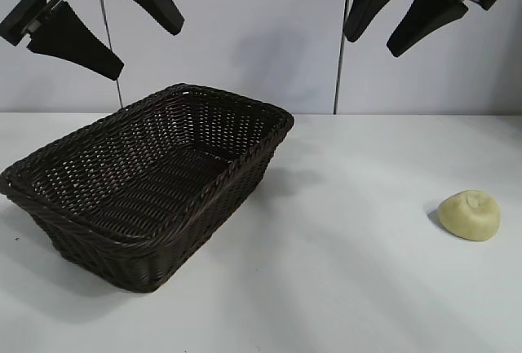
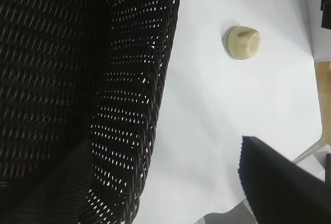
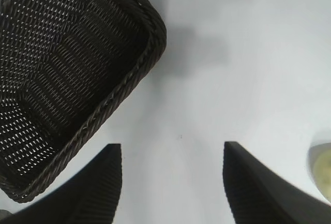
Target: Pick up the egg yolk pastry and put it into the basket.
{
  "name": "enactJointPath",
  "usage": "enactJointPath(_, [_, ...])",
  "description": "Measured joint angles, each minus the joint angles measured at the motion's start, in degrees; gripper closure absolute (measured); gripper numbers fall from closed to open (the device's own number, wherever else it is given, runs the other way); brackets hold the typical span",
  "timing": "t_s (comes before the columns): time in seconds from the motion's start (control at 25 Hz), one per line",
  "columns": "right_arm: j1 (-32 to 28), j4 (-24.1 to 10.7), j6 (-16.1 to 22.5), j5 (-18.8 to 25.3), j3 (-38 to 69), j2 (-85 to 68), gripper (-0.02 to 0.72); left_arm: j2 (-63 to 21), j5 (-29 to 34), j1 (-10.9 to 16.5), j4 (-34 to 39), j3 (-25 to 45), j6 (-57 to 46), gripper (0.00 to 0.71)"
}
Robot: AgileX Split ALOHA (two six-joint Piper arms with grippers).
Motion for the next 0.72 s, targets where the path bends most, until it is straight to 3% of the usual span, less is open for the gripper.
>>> enactJointPath(0.72, [0.0,1.43,0.0,-0.11,0.0,0.0,0.28,0.0,0.0,0.0,0.0,0.0,0.0,0.143])
